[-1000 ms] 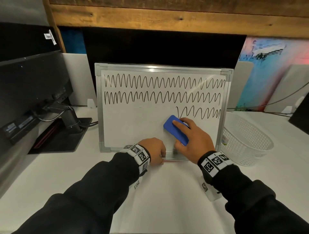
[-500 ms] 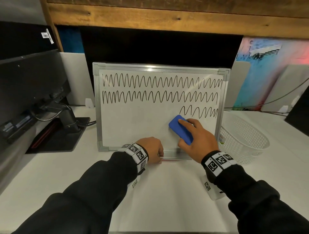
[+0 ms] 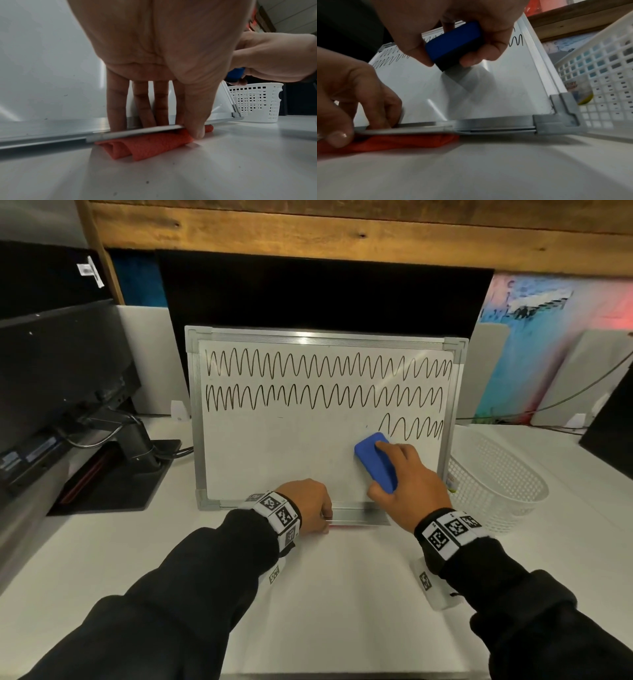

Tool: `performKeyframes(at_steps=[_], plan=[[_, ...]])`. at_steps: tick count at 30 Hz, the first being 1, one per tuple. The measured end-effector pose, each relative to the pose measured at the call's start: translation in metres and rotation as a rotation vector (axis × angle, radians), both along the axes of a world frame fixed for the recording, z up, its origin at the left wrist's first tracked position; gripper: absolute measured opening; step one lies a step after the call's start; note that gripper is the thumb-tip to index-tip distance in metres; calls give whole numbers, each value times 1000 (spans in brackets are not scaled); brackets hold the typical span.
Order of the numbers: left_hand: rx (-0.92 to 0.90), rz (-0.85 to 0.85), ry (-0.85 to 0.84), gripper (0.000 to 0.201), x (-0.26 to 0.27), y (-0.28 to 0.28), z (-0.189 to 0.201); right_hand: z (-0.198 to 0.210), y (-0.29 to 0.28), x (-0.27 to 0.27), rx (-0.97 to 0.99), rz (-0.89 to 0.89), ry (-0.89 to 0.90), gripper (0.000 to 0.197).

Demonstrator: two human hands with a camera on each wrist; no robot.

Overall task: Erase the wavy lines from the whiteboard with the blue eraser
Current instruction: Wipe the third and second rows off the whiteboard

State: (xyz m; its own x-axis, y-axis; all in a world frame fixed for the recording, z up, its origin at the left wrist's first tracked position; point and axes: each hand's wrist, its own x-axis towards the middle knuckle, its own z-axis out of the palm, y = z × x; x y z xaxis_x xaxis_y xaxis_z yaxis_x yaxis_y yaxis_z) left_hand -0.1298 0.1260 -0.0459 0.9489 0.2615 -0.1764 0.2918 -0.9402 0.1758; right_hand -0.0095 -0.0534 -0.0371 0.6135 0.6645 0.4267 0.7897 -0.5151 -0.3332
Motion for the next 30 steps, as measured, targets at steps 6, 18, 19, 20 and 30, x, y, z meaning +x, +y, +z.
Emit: performKeyframes(at_steps=[6, 18, 19, 20, 30], plan=[[0, 14, 6, 28, -1, -1, 1, 15, 11, 3, 32, -9, 8, 69], [-6, 10, 16, 28, -2, -3, 5, 13, 9, -9, -85, 13, 44, 73], [-6, 11, 17, 28, -3, -3, 5, 16, 10, -6, -70, 6, 43, 72], [-7, 13, 19, 28, -3, -3, 6, 20, 11, -3, -37, -10, 45, 71], [4, 14, 23, 30, -3, -4, 6, 21, 1, -3, -15, -60, 89, 69]])
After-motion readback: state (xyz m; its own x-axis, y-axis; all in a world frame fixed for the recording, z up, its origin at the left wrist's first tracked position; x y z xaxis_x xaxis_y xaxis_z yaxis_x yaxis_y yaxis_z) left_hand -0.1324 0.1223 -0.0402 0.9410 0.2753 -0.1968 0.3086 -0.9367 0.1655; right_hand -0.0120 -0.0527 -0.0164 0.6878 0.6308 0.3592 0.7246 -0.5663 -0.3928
